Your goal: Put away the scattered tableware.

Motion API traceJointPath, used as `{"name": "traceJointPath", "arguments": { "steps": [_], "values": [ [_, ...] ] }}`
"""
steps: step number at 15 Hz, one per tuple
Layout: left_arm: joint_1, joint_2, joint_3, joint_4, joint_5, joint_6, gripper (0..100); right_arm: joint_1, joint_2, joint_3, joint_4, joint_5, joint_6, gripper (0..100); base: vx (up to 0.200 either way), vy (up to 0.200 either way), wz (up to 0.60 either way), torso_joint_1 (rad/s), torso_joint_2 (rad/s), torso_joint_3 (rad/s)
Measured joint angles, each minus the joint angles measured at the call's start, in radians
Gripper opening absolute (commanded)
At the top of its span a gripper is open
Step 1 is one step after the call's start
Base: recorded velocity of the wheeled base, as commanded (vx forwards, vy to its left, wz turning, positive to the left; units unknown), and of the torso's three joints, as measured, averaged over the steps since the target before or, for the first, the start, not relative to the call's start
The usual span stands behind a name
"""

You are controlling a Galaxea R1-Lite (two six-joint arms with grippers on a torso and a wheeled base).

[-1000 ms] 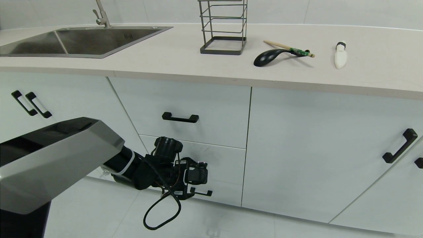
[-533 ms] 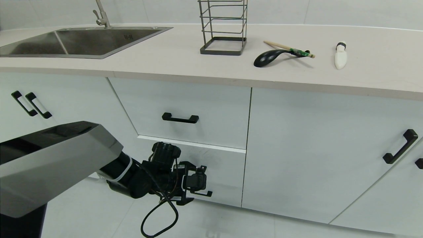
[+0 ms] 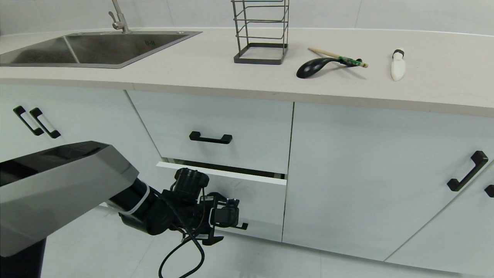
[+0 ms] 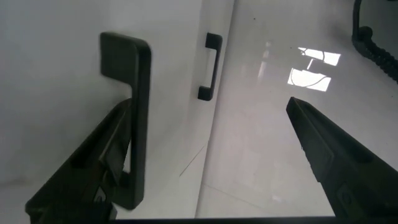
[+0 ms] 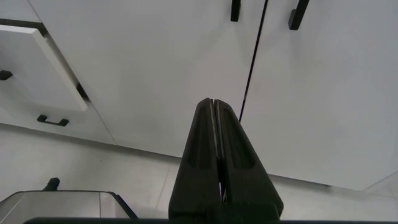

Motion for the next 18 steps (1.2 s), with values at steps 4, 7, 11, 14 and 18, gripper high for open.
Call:
{"name": "traceJointPath", "arguments": {
  "steps": [4, 7, 11, 14, 18],
  "values": [
    [-0.005, -0.205, 0.11, 0.046, -0.001, -0.007, 100, 0.0, 0.0, 0.0, 0.0, 0.003, -0.001, 0, 0.0, 0.0, 0.0, 0.0, 0.0, 0.0],
    [-0.012, -0.411, 0.171, 0.164, -0.004, -0.012, 100, 0.0, 0.0, 0.0, 0.0, 0.007, -0.001, 0, 0.0, 0.0, 0.0, 0.0, 0.0, 0.0],
    [-0.01, -0.507, 0.072, 0.201, -0.04, -0.007, 100, 0.0, 0.0, 0.0, 0.0, 0.007, 0.001, 0, 0.0, 0.0, 0.0, 0.0, 0.0, 0.0],
    [-0.012, -0.447, 0.0, 0.199, -0.045, -0.011, 100, -0.001, 0.0, 0.0, 0.0, 0.007, 0.001, 0, 0.0, 0.0, 0.0, 0.0, 0.0, 0.0],
    [-0.009, -0.346, -0.069, 0.185, -0.046, -0.056, 100, 0.0, 0.0, 0.0, 0.0, 0.007, 0.001, 0, 0.0, 0.0, 0.0, 0.0, 0.0, 0.0]
  ]
}}
